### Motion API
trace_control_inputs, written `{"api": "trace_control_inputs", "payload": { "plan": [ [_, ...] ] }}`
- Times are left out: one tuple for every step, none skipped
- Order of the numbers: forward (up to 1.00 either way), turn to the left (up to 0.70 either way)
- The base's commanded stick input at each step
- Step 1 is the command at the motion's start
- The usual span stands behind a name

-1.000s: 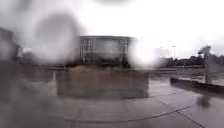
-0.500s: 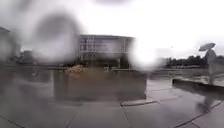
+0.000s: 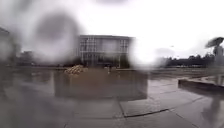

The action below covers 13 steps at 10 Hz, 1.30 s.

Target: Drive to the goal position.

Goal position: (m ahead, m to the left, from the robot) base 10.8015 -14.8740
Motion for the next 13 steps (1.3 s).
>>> {"api": "trace_control_inputs", "payload": {
  "plan": [
    [0.7, -0.35],
    [0.7, -0.34],
    [0.7, -0.18],
    [0.7, -0.02],
    [0.7, 0.0],
    [0.7, 0.0],
    [0.7, 0.0],
    [0.7, 0.0],
    [0.7, 0.0],
    [0.7, 0.0],
    [0.7, 0.0],
    [0.7, 0.0],
    [0.7, 0.0]
  ]
}}
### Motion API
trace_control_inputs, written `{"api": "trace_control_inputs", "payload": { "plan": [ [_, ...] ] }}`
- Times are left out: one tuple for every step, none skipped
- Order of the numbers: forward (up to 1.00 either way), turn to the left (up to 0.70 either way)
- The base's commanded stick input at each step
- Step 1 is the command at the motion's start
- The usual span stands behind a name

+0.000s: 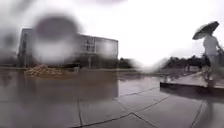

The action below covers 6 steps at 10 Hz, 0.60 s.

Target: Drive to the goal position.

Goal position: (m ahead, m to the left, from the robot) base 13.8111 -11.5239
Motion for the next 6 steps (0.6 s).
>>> {"api": "trace_control_inputs", "payload": {
  "plan": [
    [0.7, 0.0],
    [0.7, 0.0],
    [0.7, 0.0],
    [0.7, 0.0],
    [0.7, 0.0],
    [0.7, 0.0]
  ]
}}
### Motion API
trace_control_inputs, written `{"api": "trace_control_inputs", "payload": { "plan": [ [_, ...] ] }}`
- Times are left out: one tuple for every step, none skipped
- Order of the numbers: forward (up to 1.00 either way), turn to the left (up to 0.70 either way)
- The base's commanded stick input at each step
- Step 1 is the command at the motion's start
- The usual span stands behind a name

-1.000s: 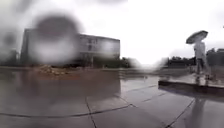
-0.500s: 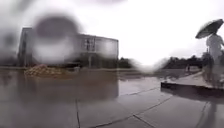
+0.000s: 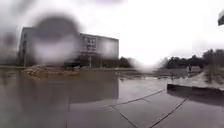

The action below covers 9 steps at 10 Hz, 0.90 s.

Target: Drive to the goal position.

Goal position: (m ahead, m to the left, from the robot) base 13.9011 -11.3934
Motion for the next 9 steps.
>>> {"api": "trace_control_inputs", "payload": {
  "plan": [
    [0.7, 0.0],
    [0.7, 0.0],
    [0.7, 0.0],
    [0.7, -0.1],
    [0.7, -0.29],
    [0.7, -0.35],
    [0.7, -0.35],
    [0.7, -0.27],
    [0.7, -0.14]
  ]
}}
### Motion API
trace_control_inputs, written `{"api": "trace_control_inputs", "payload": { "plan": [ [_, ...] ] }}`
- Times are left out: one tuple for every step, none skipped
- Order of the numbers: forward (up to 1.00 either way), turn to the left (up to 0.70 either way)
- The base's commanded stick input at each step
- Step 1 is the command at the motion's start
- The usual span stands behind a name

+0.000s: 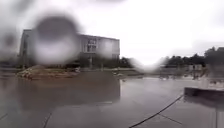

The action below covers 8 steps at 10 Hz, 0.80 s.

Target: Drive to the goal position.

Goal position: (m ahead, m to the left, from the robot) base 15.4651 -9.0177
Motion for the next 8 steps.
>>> {"api": "trace_control_inputs", "payload": {
  "plan": [
    [0.7, 0.0],
    [0.7, 0.0],
    [0.7, 0.0],
    [0.7, 0.0],
    [0.7, 0.0],
    [0.7, 0.0],
    [0.7, 0.0],
    [0.7, 0.0]
  ]
}}
